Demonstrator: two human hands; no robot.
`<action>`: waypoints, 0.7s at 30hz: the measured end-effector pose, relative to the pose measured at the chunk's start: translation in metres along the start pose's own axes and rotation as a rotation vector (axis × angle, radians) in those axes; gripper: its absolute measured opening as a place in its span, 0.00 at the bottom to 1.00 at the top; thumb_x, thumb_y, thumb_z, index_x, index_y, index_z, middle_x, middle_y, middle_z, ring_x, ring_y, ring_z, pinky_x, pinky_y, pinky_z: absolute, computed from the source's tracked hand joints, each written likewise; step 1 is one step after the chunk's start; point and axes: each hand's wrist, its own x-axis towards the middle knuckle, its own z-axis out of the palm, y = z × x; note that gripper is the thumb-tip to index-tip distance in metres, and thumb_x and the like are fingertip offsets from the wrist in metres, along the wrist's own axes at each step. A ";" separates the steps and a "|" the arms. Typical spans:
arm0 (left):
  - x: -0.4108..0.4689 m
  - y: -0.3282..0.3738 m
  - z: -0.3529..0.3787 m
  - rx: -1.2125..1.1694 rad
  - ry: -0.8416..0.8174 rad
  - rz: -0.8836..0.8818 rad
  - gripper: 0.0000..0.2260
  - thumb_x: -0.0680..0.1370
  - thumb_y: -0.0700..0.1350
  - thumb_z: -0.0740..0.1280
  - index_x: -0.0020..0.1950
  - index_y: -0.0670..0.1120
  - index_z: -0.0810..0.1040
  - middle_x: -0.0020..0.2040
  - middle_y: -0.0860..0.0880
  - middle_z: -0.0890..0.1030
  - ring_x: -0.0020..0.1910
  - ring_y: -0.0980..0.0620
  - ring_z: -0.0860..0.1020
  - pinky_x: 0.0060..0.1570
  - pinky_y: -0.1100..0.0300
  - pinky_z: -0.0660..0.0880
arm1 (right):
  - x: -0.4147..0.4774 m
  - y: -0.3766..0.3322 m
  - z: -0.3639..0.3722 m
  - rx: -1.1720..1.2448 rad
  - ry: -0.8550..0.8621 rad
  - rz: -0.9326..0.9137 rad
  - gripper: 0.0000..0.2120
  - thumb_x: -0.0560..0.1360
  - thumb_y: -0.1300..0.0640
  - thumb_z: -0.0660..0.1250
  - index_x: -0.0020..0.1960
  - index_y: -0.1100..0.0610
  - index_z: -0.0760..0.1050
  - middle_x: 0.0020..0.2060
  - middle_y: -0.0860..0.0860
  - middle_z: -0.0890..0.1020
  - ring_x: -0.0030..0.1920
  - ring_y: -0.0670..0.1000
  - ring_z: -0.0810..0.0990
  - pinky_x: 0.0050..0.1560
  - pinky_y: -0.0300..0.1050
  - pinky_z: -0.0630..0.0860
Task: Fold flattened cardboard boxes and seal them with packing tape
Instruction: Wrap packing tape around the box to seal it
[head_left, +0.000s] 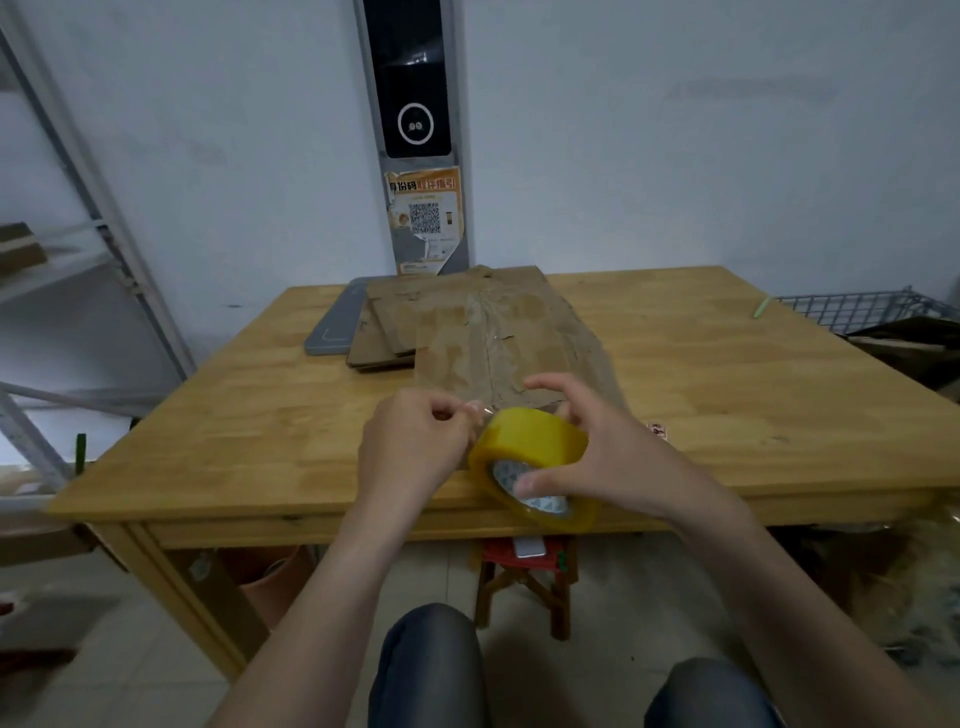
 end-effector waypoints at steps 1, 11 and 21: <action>0.002 -0.003 -0.001 -0.005 0.003 -0.022 0.17 0.78 0.57 0.69 0.30 0.55 0.83 0.31 0.60 0.82 0.37 0.60 0.80 0.38 0.58 0.74 | 0.003 0.001 0.003 -0.071 0.015 -0.052 0.42 0.61 0.38 0.82 0.68 0.30 0.63 0.53 0.44 0.76 0.52 0.43 0.77 0.52 0.47 0.79; 0.012 -0.014 0.002 -0.116 0.064 -0.055 0.15 0.78 0.59 0.70 0.33 0.57 0.85 0.34 0.62 0.84 0.42 0.59 0.82 0.48 0.50 0.80 | 0.021 0.017 0.004 -0.315 0.035 -0.232 0.26 0.71 0.44 0.77 0.67 0.39 0.76 0.66 0.42 0.77 0.66 0.45 0.73 0.68 0.48 0.70; 0.027 -0.010 -0.005 -0.223 0.090 -0.009 0.16 0.79 0.55 0.70 0.33 0.54 0.85 0.36 0.63 0.84 0.45 0.65 0.81 0.50 0.54 0.81 | 0.011 0.016 -0.022 -0.404 -0.035 -0.162 0.30 0.74 0.44 0.75 0.72 0.29 0.67 0.59 0.46 0.76 0.59 0.48 0.73 0.58 0.46 0.73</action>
